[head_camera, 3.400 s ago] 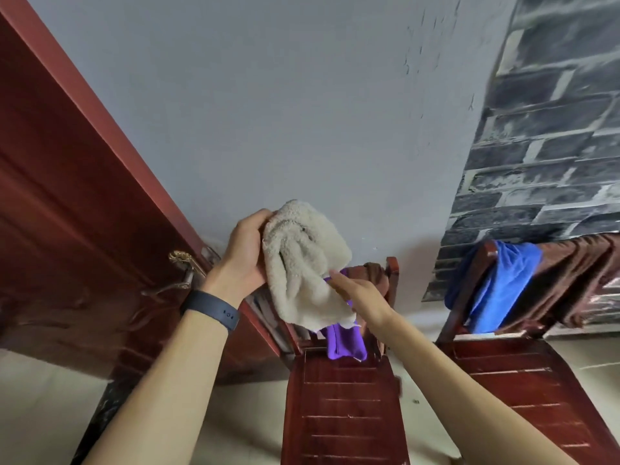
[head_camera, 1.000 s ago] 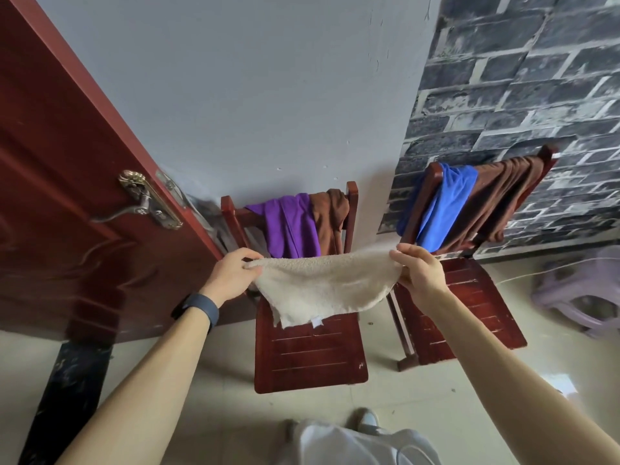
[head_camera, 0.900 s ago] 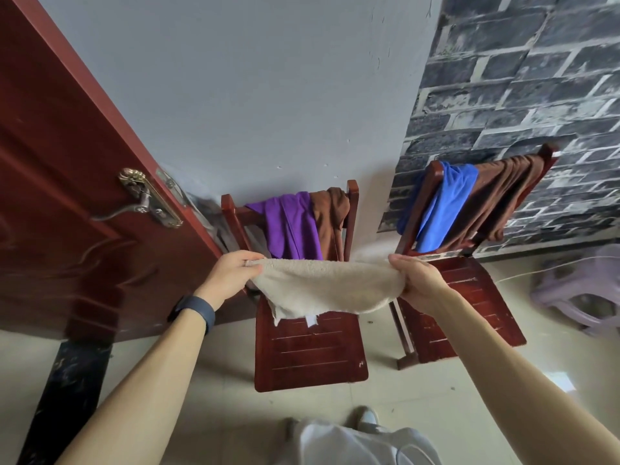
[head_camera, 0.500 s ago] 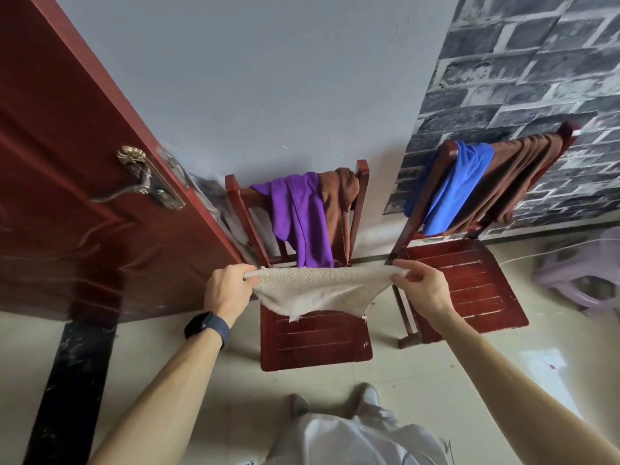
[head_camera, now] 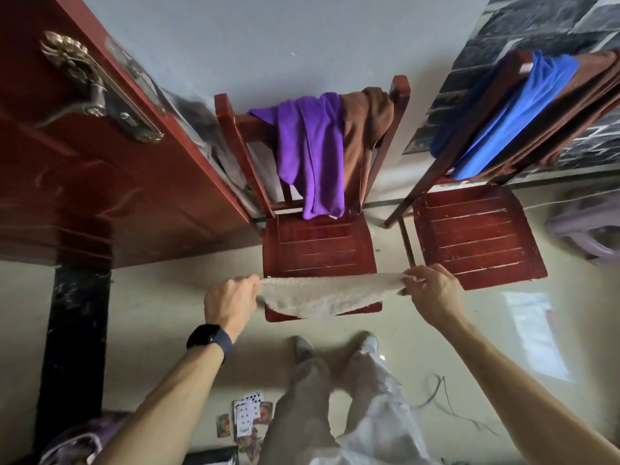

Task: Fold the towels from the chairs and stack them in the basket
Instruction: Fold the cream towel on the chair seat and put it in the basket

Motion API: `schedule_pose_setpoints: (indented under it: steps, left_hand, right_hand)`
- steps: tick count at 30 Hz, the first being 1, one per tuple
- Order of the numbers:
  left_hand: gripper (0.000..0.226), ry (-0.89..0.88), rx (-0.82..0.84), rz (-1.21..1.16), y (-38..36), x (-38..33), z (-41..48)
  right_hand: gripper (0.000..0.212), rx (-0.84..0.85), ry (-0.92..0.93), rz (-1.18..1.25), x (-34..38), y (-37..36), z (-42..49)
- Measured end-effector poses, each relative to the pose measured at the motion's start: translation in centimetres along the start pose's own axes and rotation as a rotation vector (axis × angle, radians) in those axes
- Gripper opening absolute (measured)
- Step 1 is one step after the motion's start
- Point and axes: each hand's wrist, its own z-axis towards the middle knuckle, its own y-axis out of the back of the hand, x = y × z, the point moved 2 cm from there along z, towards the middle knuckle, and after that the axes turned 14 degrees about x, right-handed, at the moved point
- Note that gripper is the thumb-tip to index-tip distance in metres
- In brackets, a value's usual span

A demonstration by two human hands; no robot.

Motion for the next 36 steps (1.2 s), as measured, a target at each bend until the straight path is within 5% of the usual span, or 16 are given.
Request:
schedule_pose_setpoints:
  steps: [8, 14, 16, 18, 24, 36]
  left_hand:
    - [0.022, 0.251, 0.054, -0.458, -3.6, -0.1, 15.8]
    - [0.014, 0.265, 0.008, -0.892, -10.2, 0.1, 27.3]
    - [0.041, 0.219, 0.039, -1.000, -12.9, 0.1, 28.7]
    - [0.053, 0.211, 0.133, -0.942, -16.1, 0.3, 28.5]
    - [0.027, 0.404, 0.216, -0.654, -25.2, 0.9, 22.6]
    - [0.023, 0.533, 0.015, -0.933, -27.4, 0.9, 19.7]
  right_hand:
    - [0.028, 0.010, -0.086, 0.036, 0.8, -3.7, 15.3]
    - [0.030, 0.010, -0.020, 0.274, -1.1, -11.2, 26.4]
    - [0.054, 0.068, -0.002, 0.362, -2.0, -13.9, 27.7]
    - [0.067, 0.152, -0.042, 0.311, -3.6, -17.0, 27.1]
    - [0.044, 0.268, -0.298, 0.099, -8.9, -24.6, 21.6]
    - [0.021, 0.137, -0.355, 0.307, -9.9, -25.0, 20.6]
